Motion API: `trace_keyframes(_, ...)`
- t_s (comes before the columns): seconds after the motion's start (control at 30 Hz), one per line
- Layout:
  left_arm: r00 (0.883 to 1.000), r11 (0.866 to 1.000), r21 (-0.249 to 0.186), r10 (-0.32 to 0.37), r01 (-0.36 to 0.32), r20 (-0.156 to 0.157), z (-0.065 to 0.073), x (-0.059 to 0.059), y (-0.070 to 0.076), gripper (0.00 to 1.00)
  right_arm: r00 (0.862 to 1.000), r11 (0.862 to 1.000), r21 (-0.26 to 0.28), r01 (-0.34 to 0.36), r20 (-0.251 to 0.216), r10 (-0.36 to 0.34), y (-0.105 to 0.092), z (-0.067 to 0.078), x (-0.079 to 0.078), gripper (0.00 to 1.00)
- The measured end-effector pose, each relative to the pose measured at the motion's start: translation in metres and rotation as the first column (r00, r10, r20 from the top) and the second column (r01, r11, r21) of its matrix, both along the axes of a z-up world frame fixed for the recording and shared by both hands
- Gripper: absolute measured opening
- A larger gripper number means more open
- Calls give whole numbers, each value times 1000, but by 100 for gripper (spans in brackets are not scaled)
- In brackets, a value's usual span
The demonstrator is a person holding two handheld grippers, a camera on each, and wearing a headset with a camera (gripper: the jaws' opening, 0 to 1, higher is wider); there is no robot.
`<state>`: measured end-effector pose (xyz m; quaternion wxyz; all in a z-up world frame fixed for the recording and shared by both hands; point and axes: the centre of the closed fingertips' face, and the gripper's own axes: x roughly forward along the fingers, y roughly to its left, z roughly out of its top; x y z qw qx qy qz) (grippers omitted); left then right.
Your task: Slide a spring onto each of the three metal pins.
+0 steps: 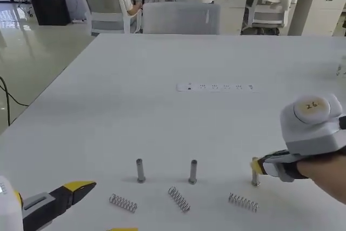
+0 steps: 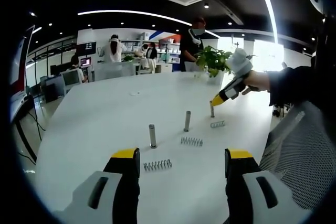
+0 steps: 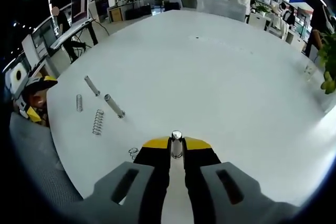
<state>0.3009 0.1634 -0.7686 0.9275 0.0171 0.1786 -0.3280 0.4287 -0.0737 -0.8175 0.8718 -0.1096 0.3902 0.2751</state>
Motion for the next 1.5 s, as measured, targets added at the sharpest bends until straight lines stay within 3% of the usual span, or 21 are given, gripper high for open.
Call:
trace_keyframes(0.33, 1000, 1000, 2, -2, 2, 0, 0, 0, 0, 65, 999, 999, -22, -30, -15, 30, 0, -7, -11, 11)
trace_keyframes(0.83, 1000, 1000, 7, -6, 6, 0, 0, -1, 0, 65, 999, 999, -20, -41, -11, 41, 1, -6, -11, 12)
trace_keyframes(1.5, 1000, 1000, 18, -14, 14, 1, 0, 0, -2, 65, 998, 998, -16, -60, 12, 60, 2, 0, -13, 22)
